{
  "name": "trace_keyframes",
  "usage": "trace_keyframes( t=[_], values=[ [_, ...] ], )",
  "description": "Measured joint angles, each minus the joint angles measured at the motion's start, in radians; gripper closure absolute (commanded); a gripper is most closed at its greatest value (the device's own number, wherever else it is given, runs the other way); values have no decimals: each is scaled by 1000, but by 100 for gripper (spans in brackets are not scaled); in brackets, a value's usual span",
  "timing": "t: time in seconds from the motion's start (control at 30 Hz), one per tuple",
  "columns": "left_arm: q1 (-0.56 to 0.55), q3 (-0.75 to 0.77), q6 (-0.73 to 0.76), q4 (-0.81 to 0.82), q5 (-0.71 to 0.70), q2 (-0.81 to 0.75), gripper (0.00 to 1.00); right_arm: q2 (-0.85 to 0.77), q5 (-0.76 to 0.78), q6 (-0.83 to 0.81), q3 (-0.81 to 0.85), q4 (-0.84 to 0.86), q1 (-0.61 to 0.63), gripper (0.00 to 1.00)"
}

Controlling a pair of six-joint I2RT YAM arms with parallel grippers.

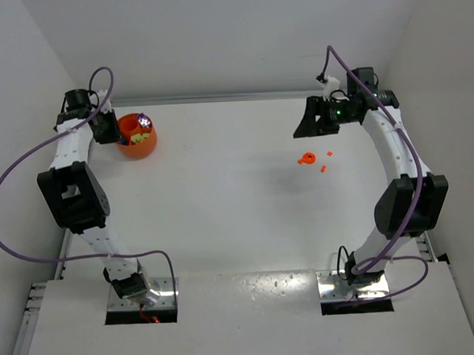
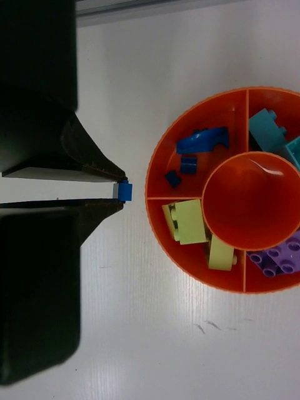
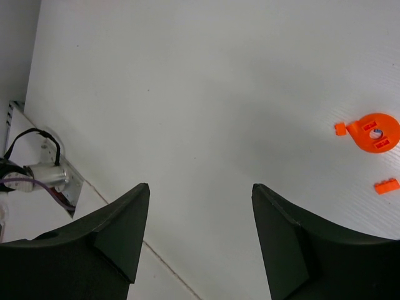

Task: Sort the legos into containers by color

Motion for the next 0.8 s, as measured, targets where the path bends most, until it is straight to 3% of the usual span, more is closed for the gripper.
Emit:
trace_keyframes(
  t=[0.23,0.8],
  values=[
    [17,16,-13,3,0,43,96,4,0,0,-1,0,0,32],
    [19,121,-34,22,-2,109,80,6,14,0,-1,-2,0,32]
  ],
)
